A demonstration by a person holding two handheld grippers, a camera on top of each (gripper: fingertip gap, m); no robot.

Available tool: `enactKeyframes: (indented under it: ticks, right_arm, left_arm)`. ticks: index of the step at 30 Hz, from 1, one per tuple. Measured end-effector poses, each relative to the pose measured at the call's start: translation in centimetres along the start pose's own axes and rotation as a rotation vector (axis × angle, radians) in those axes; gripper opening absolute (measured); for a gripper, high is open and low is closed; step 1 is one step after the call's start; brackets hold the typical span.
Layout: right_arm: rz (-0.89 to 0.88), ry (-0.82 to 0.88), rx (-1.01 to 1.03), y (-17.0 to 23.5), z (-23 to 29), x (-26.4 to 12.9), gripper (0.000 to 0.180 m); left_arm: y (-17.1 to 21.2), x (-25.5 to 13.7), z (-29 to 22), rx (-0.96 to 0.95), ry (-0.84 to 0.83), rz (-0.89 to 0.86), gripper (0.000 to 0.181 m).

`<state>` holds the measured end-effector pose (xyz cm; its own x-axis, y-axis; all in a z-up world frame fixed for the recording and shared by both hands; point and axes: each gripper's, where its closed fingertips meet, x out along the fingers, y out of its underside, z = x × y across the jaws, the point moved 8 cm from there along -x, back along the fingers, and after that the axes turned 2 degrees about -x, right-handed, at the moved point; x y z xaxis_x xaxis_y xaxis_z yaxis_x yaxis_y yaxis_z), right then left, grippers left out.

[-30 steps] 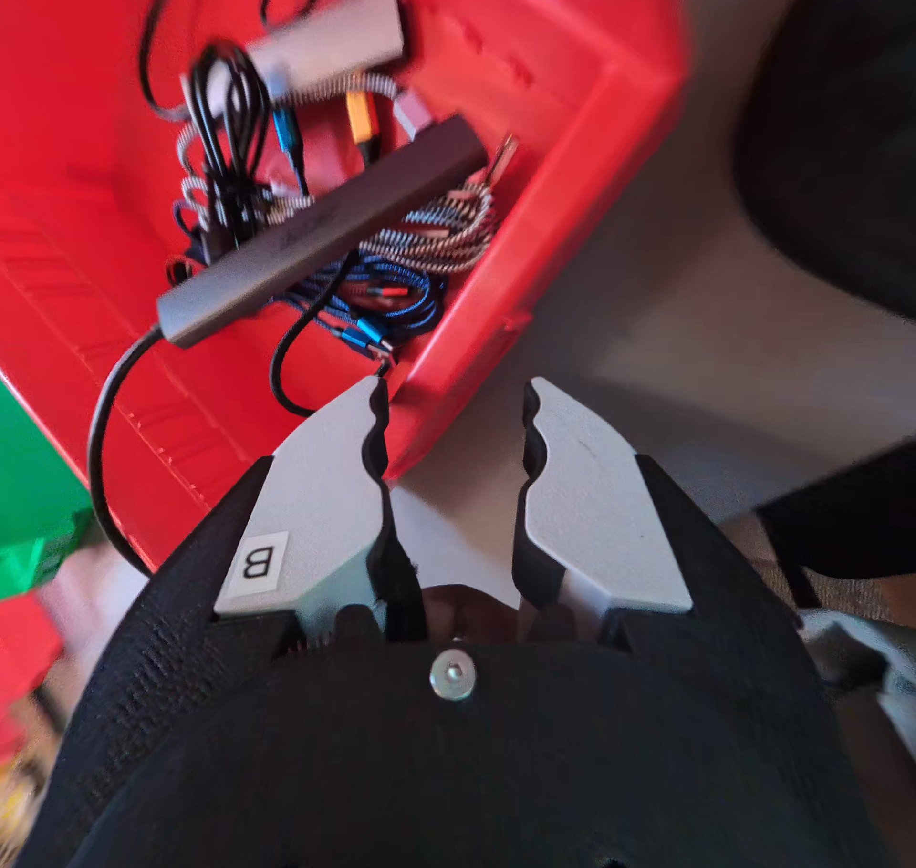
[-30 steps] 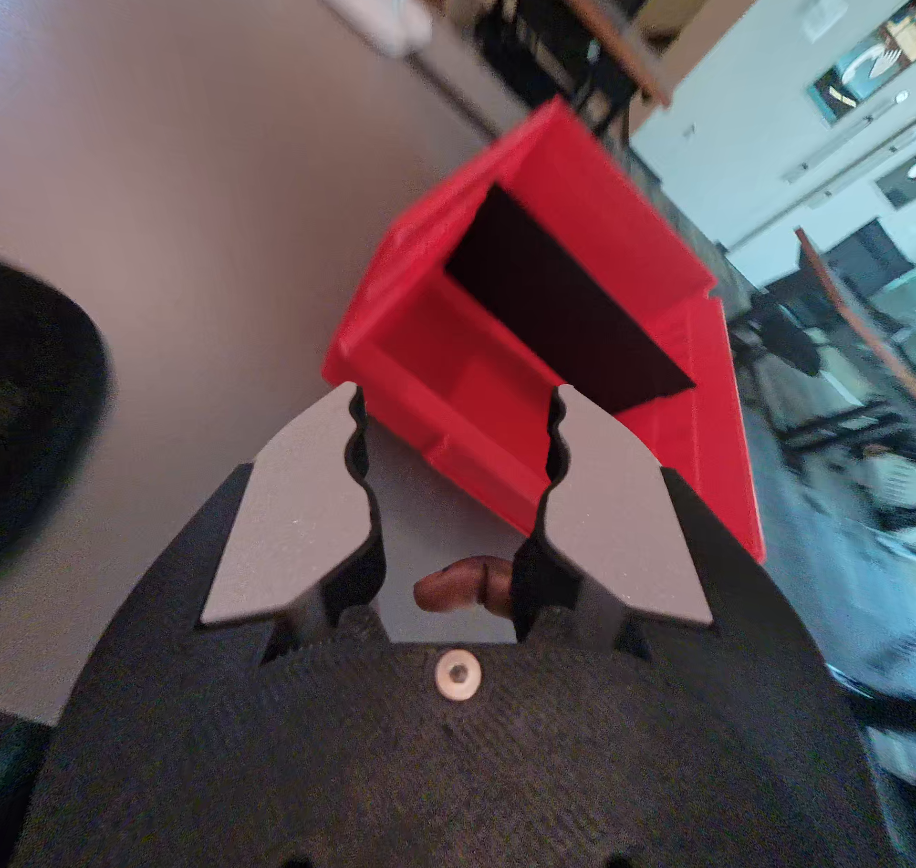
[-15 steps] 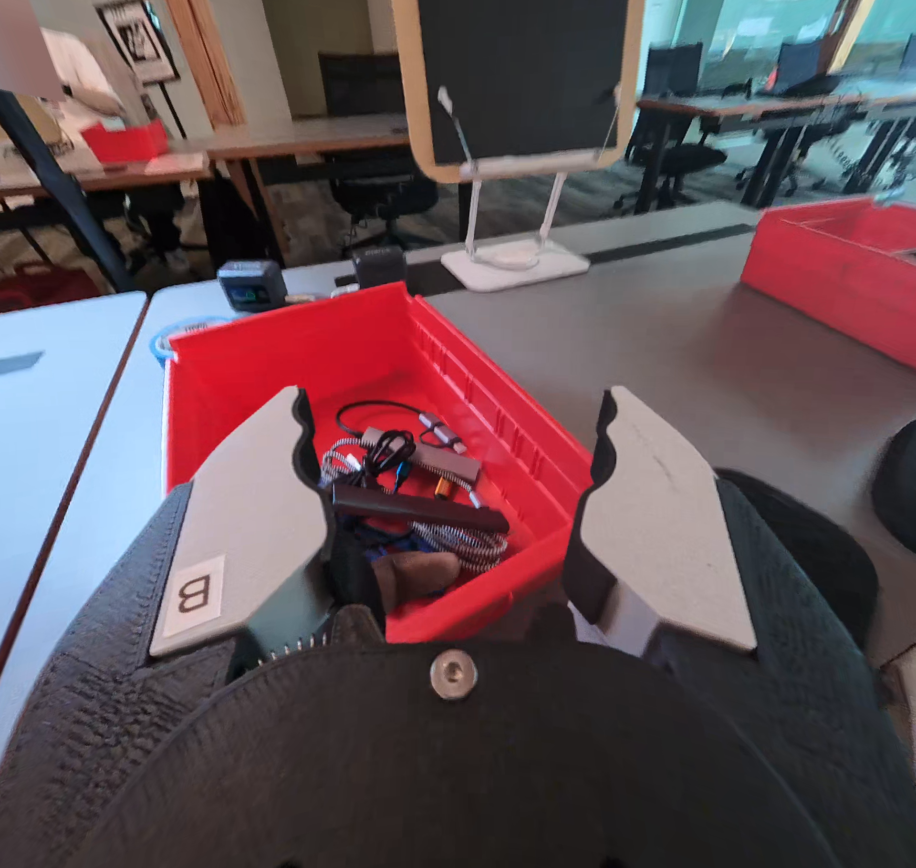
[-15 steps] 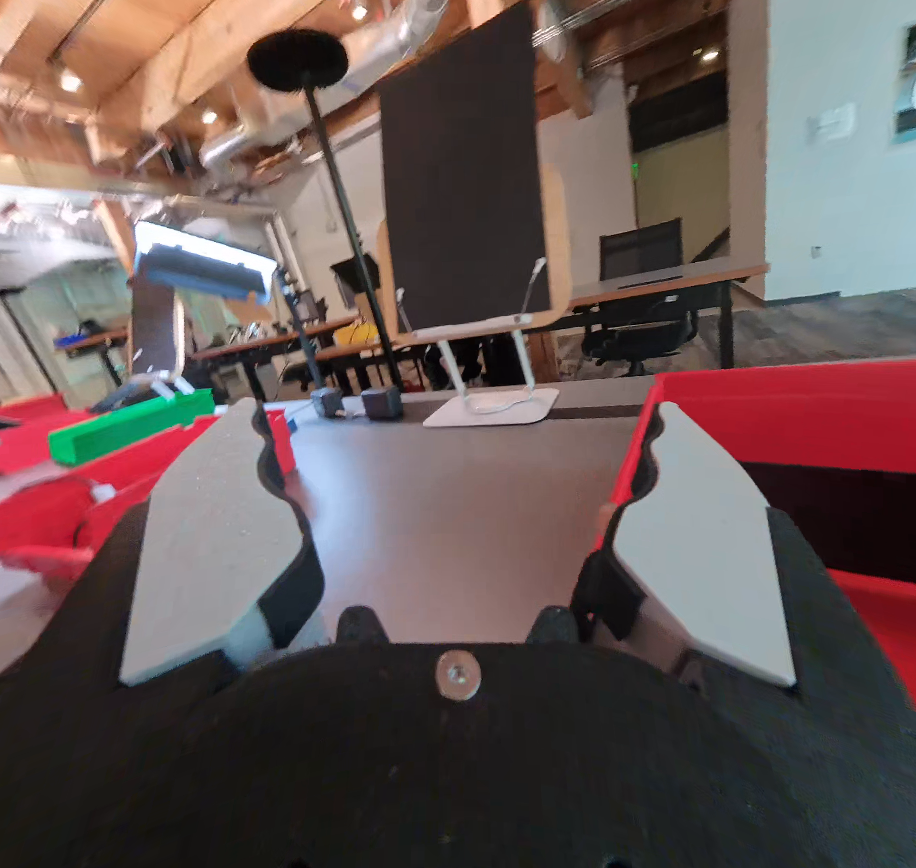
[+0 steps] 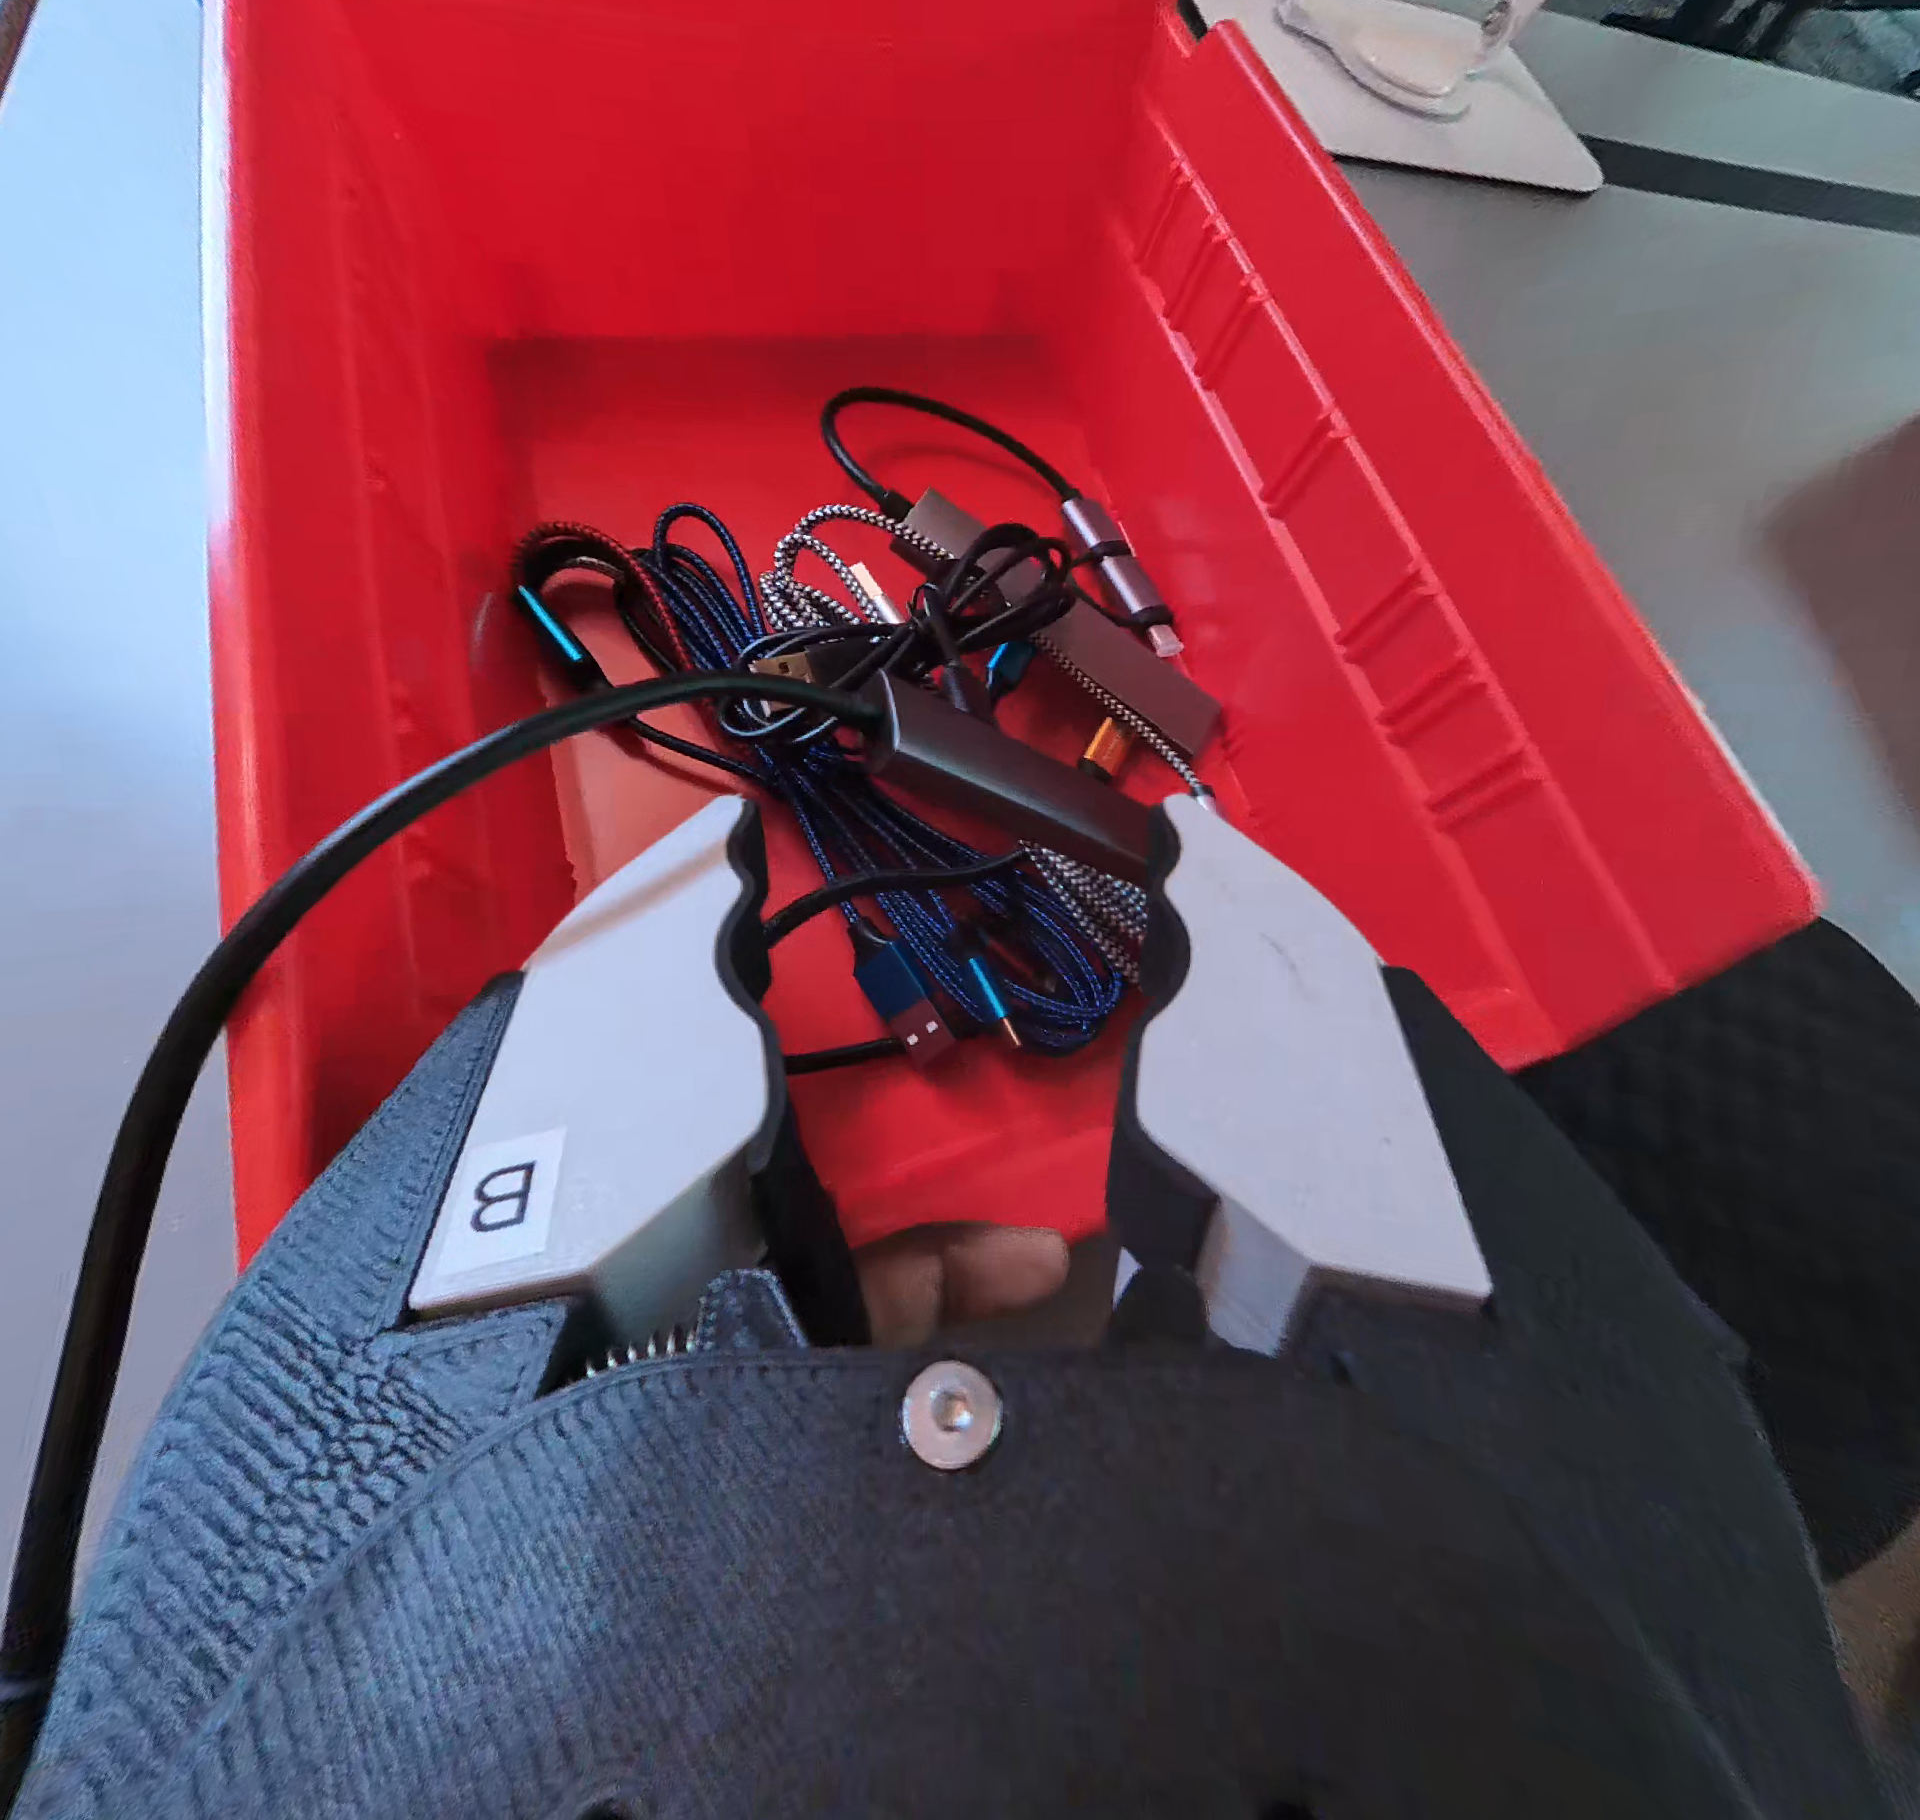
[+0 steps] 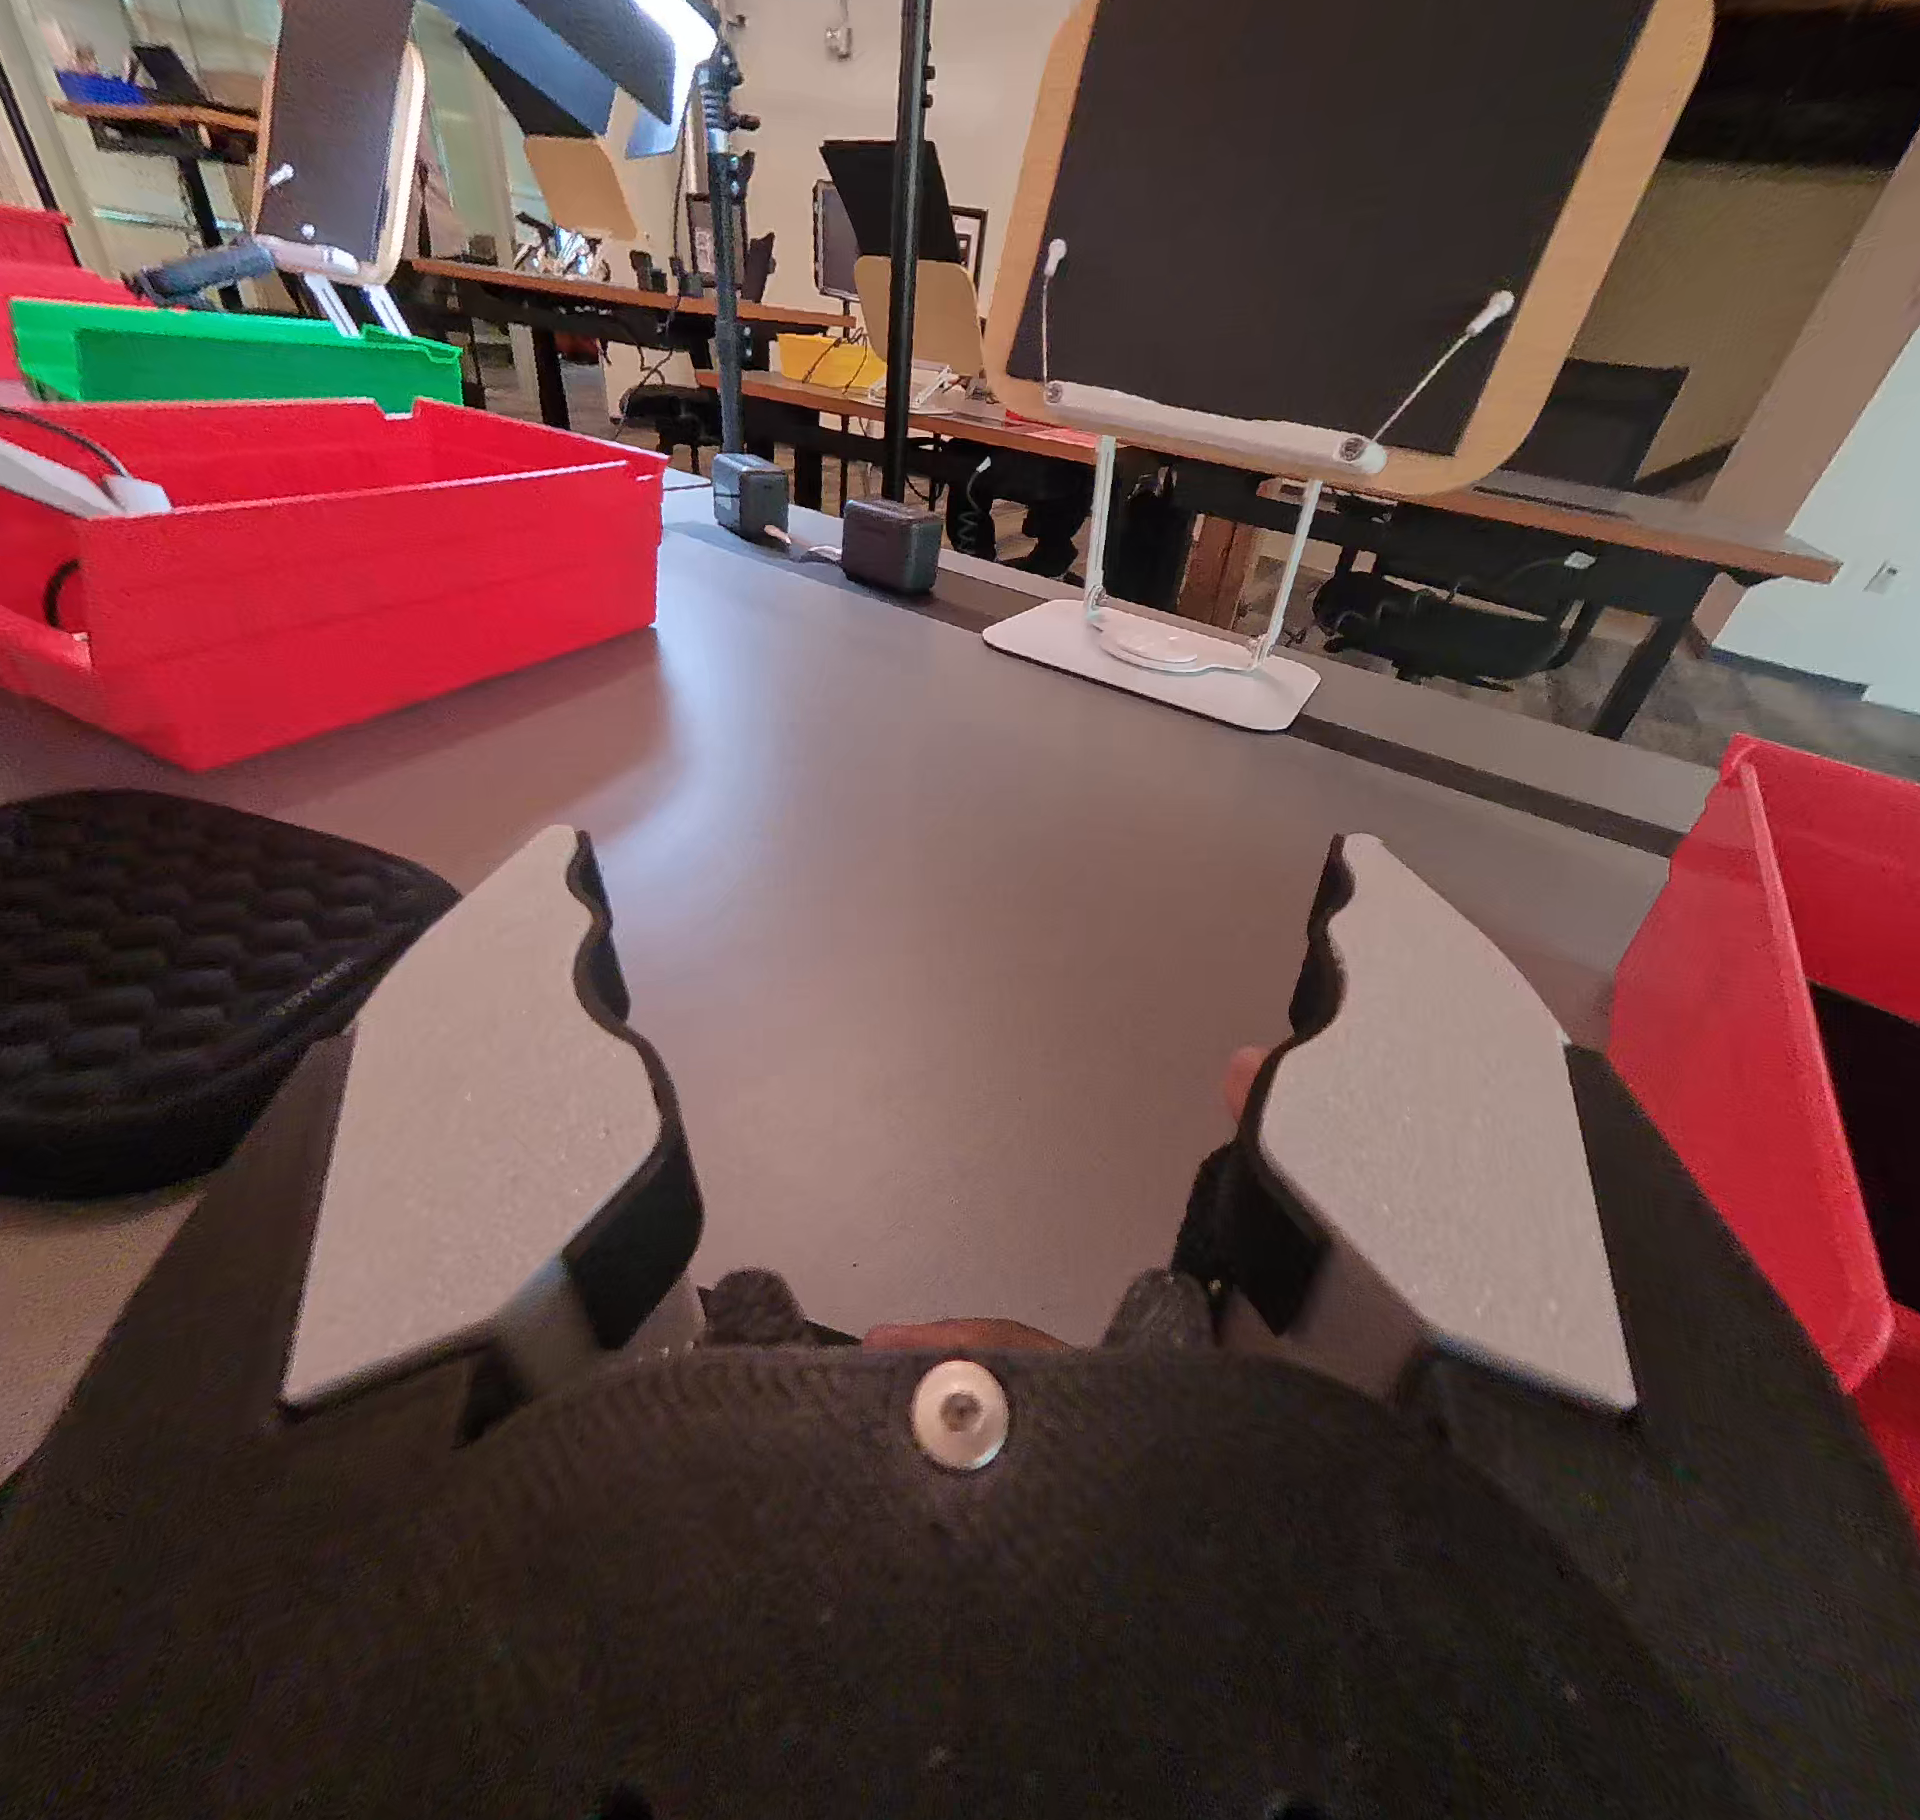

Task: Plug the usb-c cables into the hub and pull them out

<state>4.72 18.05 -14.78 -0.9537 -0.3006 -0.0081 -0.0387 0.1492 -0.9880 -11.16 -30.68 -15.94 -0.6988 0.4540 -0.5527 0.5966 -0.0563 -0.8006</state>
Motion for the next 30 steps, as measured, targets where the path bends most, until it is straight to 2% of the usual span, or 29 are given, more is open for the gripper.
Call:
enactKeyframes:
  ticks: [3, 8, 9, 10, 14, 17, 21, 22, 24, 30]
  right_arm:
    - [0.003, -0.014, -0.012, 0.2, 0.4, 0.2, 0.125]
    - [-0.005, 0.012, -0.039, 0.2, 0.2, 0.1, 0.121]
    - [-0.009, 0.017, -0.036, 0.1, 0.1, 0.0, 0.120]
    - [-0.014, 0.020, -0.031, 0.1, 0.1, 0.0, 0.119]
    - [-0.015, 0.033, -0.034, 0.2, -0.1, -0.1, 0.116]
    - [0.006, 0.037, -0.067, 0.4, 0.0, 0.0, 0.114]
    - [0.017, 0.032, -0.072, 0.4, 0.3, 0.0, 0.103]
    - [0.056, 0.025, -0.034, 0.4, 0.4, 0.0, 0.094]
    - [0.135, -0.041, 0.092, 0.4, 0.4, 0.1, 0.092]
    - [0.045, -0.145, 0.365, 0.2, -0.6, -0.5, 0.072]
  left_arm:
    - [-0.1, 0.5, -0.3, 0.031, 0.013, -0.022, 0.067]
    - [0.1, 1.9, -1.5, 0.160, -0.048, 0.038, 0.070]
    - [0.1, 2.1, -1.5, 0.168, -0.081, 0.040, 0.068]
    - [-0.1, 2.2, -1.4, 0.167, -0.119, 0.022, 0.056]
    - [-0.9, 1.6, -1.8, 0.084, 0.000, -0.123, 0.027]
    - [-1.8, 0.4, -2.7, 0.108, 0.112, -0.261, 0.018]
    - [-3.0, -1.5, -4.6, 0.232, 0.155, -0.448, 0.016]
    - [-3.3, -2.1, -5.2, 0.260, 0.164, -0.505, 0.015]
    - [-3.8, -3.2, -6.0, 0.284, 0.176, -0.601, 0.013]
    - [-4.6, -5.2, -7.5, 0.353, 0.139, -0.812, 0.011]
